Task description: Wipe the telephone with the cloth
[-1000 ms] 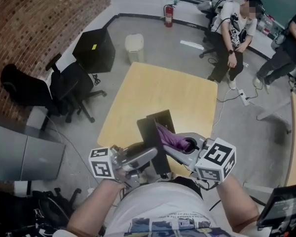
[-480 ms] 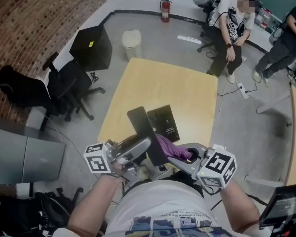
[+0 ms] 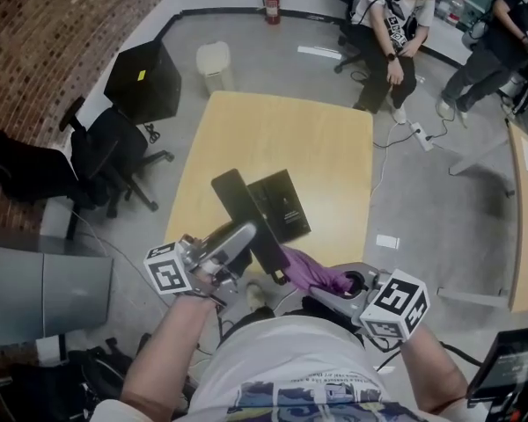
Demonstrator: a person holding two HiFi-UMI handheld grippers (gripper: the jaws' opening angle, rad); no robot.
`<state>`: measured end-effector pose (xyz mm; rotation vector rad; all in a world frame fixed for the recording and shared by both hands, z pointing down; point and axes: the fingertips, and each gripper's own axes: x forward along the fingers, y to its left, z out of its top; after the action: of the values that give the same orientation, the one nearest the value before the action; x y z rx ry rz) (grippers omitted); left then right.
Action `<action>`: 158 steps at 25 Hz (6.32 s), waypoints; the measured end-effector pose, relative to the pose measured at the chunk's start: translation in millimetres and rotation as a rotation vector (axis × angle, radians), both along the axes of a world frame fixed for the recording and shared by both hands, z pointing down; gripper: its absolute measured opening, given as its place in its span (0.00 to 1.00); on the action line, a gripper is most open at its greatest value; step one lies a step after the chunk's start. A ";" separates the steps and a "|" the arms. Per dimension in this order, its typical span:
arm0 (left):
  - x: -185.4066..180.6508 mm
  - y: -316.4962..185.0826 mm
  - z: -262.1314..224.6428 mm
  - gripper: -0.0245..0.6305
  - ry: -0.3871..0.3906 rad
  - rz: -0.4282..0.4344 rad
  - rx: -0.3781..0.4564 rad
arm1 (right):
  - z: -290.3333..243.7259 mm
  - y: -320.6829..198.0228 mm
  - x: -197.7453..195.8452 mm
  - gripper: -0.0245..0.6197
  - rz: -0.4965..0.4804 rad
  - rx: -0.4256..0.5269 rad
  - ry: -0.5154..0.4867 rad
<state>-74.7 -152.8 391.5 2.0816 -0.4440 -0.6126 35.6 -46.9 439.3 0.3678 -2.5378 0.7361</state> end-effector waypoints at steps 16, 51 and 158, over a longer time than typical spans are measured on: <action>1.1 -34.9 108.0 0.17 -0.040 -0.034 -0.146 | -3.7 24.0 66.0 0.17 0.242 -0.037 0.030; 13.3 -40.0 242.6 0.17 -0.117 -0.007 -0.401 | -14.3 8.3 62.4 0.17 0.290 -0.108 0.039; 309.1 486.2 64.8 0.05 -0.810 -0.179 -0.008 | 0.6 349.5 266.8 0.17 -0.053 0.258 -0.045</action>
<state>234.4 333.4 456.3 2.2328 -1.0878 0.1736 302.4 302.7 439.9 0.3702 -2.6800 0.4016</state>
